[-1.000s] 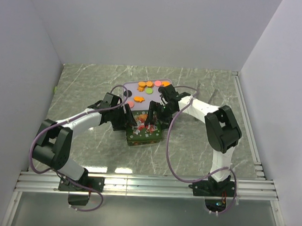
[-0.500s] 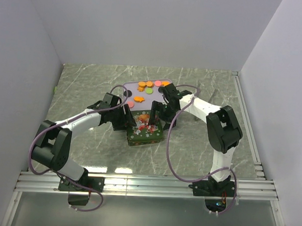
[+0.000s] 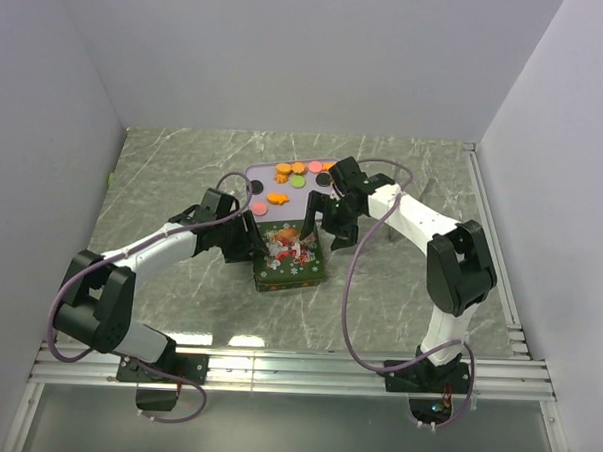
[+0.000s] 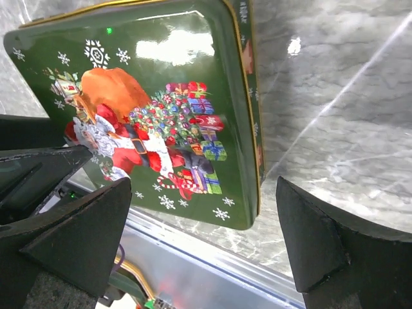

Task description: Pack the cookies

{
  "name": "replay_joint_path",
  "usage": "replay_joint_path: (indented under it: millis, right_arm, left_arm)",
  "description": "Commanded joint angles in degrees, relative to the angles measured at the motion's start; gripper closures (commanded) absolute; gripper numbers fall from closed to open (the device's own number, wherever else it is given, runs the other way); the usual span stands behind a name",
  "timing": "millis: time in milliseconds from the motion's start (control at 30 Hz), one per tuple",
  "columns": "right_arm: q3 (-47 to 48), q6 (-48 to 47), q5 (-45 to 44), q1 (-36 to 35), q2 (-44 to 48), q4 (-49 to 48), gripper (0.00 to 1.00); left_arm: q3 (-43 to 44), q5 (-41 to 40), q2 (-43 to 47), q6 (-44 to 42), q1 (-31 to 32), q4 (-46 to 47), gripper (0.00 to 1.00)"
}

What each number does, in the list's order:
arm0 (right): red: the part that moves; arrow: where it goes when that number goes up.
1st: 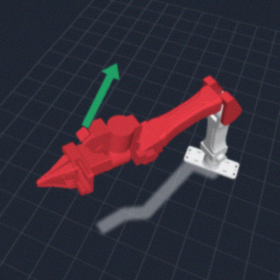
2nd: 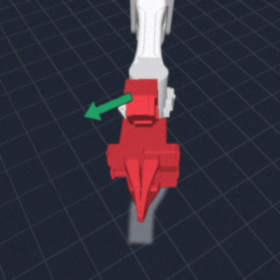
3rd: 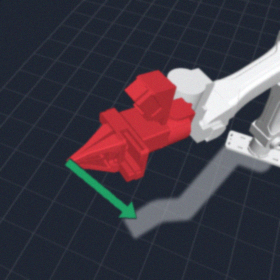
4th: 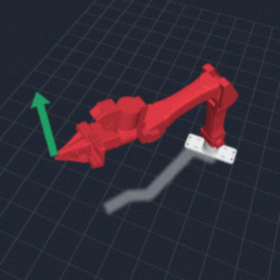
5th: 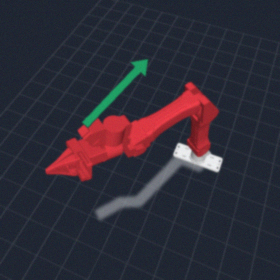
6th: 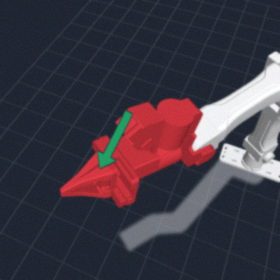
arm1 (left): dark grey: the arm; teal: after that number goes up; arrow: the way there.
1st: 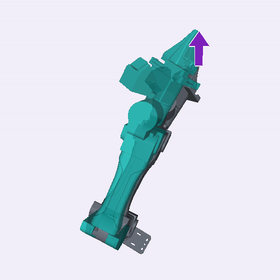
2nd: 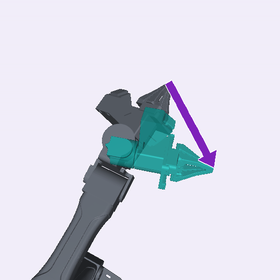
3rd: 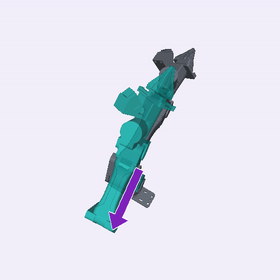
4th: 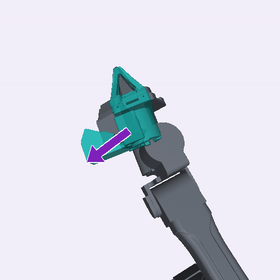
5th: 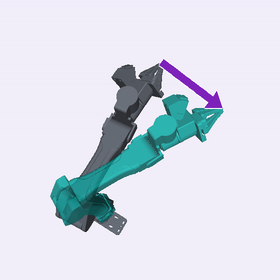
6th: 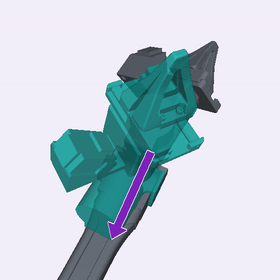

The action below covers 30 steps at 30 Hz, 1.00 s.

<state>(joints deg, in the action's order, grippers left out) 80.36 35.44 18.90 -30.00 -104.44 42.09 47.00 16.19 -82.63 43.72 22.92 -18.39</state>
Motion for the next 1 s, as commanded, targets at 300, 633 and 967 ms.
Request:
replay_joint_path:
  millis: [300, 633, 967]
  right_arm:
    - [-4.32, -0.9, -8.26, 6.79, 5.66, 0.55, 0.29]
    - [-5.65, -1.43, -6.77, 5.65, -0.05, -2.62, 0.66]
    - [-4.42, -0.29, -4.83, 1.79, -3.05, -3.33, 0.75]
  left_arm:
    - [0.02, -0.63, 2.03, -1.1, -0.77, -0.5, 0.4]
    - [0.98, -0.36, 1.16, -1.71, -1.03, -0.77, 0.4]
    - [1.07, 0.25, 0.36, -1.1, -1.12, 0.37, 0.26]
